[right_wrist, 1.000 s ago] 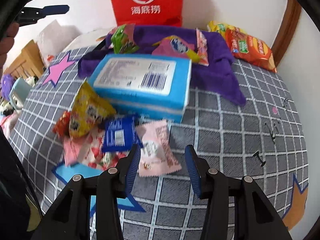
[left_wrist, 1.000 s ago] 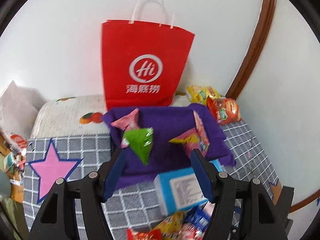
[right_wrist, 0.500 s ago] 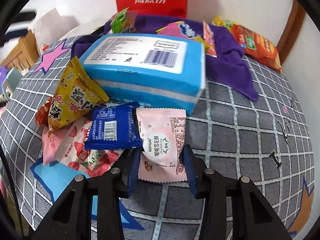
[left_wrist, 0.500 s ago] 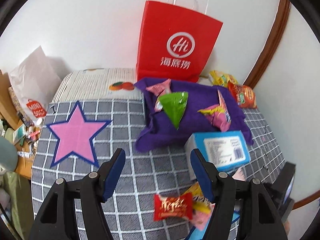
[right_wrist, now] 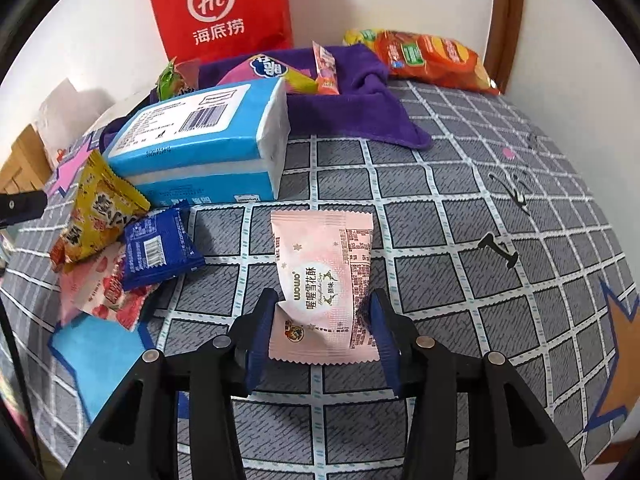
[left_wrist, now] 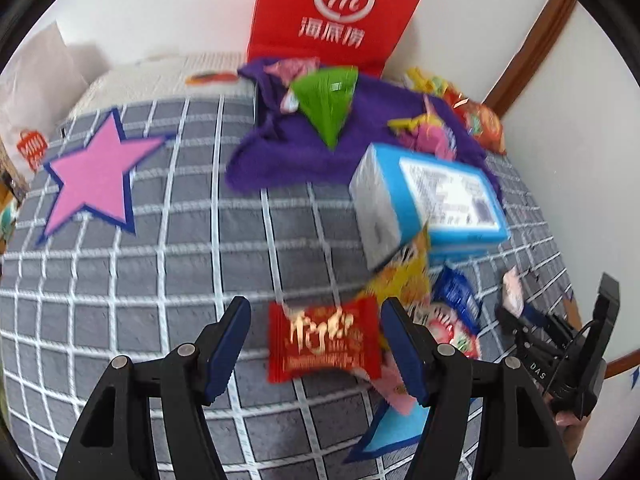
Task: Organize snacks
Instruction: 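Close the right tool on the pink candy packet while the left tool grasps the red gold-lettered packet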
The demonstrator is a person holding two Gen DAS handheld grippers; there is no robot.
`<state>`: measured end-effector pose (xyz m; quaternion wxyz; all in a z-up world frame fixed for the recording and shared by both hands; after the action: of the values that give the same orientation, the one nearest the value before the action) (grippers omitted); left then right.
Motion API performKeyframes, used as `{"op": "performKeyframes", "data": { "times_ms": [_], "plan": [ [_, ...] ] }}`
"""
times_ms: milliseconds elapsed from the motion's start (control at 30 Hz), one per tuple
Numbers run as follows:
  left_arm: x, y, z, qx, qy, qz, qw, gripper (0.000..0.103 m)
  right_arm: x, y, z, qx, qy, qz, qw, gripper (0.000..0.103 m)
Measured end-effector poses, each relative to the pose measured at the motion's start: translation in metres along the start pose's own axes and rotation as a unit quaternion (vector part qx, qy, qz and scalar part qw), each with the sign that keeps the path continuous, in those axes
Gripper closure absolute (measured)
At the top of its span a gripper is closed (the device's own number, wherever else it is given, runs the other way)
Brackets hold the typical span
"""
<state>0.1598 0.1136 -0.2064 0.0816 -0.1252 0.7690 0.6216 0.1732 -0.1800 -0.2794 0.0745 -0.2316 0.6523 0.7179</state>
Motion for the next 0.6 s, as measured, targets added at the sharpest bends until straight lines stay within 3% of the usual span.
{"op": "performKeyframes", "data": {
  "times_ms": [267, 600],
  "plan": [
    [0.012, -0.027, -0.005, -0.003, -0.003, 0.02, 0.9998, 0.038, 0.005, 0.002, -0.004, -0.012, -0.005, -0.033, 0.999, 0.055],
    [0.011, -0.039, -0.002, -0.021, -0.012, 0.005, 0.9997, 0.034, 0.003, 0.002, 0.0, -0.012, 0.002, -0.036, 0.999, 0.049]
  ]
}}
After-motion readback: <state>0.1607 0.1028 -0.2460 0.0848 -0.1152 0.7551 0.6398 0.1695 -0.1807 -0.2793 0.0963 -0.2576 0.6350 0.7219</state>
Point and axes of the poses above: each gripper's, at about its wrist camera, not at the fingertips, and y roughly against the way its jaws point, z to its left, x to its underside, the point moved 6 cm from there along -y, roughly the way its jaws point, and after that the axes turned 12 degrees about z, right-handed, at the moved point
